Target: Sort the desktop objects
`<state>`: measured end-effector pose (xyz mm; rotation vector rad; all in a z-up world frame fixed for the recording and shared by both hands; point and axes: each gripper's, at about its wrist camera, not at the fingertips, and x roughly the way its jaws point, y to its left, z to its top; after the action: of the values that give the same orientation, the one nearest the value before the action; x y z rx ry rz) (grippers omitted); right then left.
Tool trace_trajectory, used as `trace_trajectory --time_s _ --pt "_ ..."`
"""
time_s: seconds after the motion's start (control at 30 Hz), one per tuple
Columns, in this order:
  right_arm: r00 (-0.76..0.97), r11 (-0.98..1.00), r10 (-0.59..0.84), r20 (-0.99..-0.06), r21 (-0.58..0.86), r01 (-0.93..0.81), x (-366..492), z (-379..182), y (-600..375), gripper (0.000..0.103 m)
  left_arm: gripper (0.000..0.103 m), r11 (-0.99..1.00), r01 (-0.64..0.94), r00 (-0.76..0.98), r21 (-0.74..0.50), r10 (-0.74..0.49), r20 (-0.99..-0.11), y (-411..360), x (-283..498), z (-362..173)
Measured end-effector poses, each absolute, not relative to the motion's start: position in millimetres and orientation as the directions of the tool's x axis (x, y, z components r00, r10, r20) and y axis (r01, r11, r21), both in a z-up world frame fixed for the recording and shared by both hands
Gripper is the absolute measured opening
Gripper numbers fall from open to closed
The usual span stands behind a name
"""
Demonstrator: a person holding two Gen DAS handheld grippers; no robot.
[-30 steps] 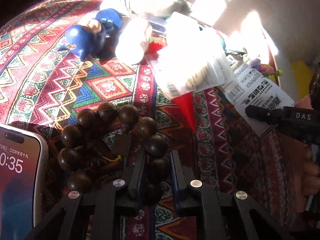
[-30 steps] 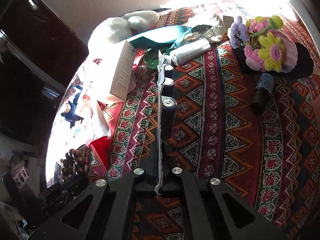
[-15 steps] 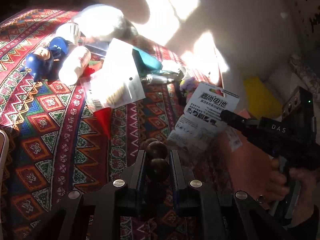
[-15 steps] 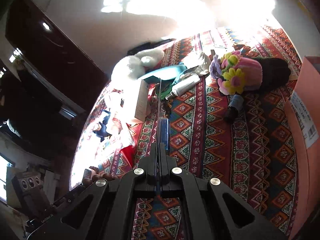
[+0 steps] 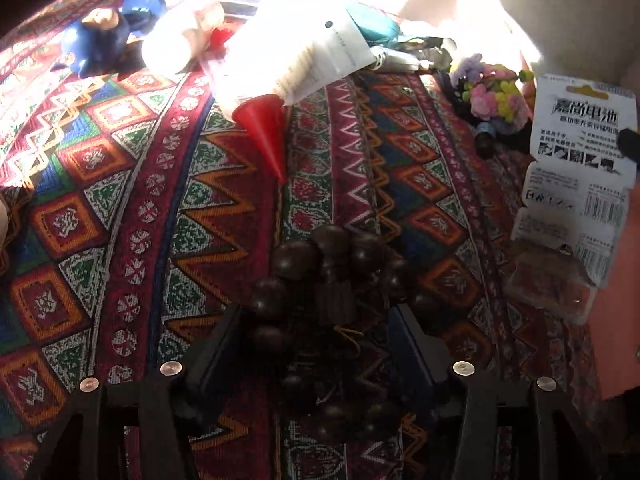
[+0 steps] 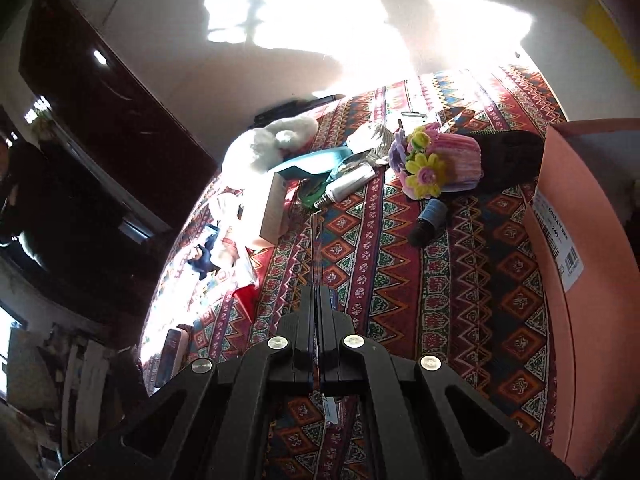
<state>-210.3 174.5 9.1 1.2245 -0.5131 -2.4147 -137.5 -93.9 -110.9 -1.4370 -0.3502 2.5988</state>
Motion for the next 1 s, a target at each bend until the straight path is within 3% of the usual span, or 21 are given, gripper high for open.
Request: trace_trajectory --time_s 0.03,0.1,0.27,0.47,0.6,0.67,0.7,0.73,0.77,0.8,0.83,0.93,0.97,1.0 --pt "-0.547 -0.861 -0.487 -0.681 0.48 0.169 -209 9 176 0.0 0.034 -0.971 -0.021 -0.535 -0.238 0.212 -0.818 -90 -136 -111" --pt "-0.554 -0.861 -0.485 -0.676 0.479 0.17 -208 11 178 0.0 0.025 -0.959 -0.003 -0.532 -0.284 0.242 -0.811 -98 -135 -109" --pt "-0.574 -0.862 -0.481 -0.662 0.478 0.171 -204 18 183 0.0 0.024 -0.943 -0.016 -0.534 -0.333 0.289 -0.795 -104 -123 -96" --pt "-0.592 -0.861 -0.478 -0.649 0.478 0.172 -200 24 188 0.0 0.023 -0.905 -0.172 -0.583 -0.389 0.412 -0.701 -86 -95 -64" --pt "-0.594 -0.861 -0.478 -0.647 0.478 0.172 -199 26 190 0.0 0.027 -0.953 -0.113 -0.48 -0.281 0.3 -0.824 -68 -113 -93" --pt "-0.593 -0.862 -0.476 -0.649 0.477 0.171 -199 25 191 0.0 0.042 -0.965 -0.116 -0.49 -0.237 0.263 -0.831 -57 -120 -106" --pt "-0.592 -0.863 -0.475 -0.651 0.476 0.17 -199 25 191 0.0 0.06 -0.971 -0.149 -0.509 -0.189 0.239 -0.827 -46 -121 -109" --pt "-0.591 -0.864 -0.474 -0.653 0.474 0.17 -199 24 192 0.0 0.071 -0.973 -0.198 -0.533 -0.115 0.206 -0.821 -31 -120 -111" --pt "-0.59 -0.865 -0.473 -0.654 0.472 0.171 -199 24 192 0.0 0.092 -0.974 -0.221 -0.569 -0.043 0.164 -0.805 -18 -119 -114" --pt "-0.589 -0.866 -0.473 -0.655 0.47 0.172 -199 23 192 0.0 0.103 -0.975 -0.219 -0.615 0.026 0.117 -0.78 -8 -117 -119" --pt "-0.588 -0.868 -0.471 -0.658 0.466 0.174 -199 22 192 0.0 0.103 -0.978 -0.208 -0.622 0.018 0.119 -0.774 -8 -121 -122" --pt "-0.584 -0.871 -0.466 -0.664 0.46 0.173 -198 19 194 0.0 0.095 -0.984 -0.158 -0.585 -0.082 0.16 -0.795 -21 -134 -116" --pt "-0.586 -0.871 -0.465 -0.664 0.46 0.17 -198 19 195 0.0 0.075 -0.985 -0.156 -0.586 -0.08 0.157 -0.795 -22 -133 -113" --pt "-0.588 -0.871 -0.463 -0.663 0.461 0.167 -197 19 197 0.0 0.034 -0.983 -0.157 -0.585 -0.097 0.172 -0.792 -25 -130 -109"
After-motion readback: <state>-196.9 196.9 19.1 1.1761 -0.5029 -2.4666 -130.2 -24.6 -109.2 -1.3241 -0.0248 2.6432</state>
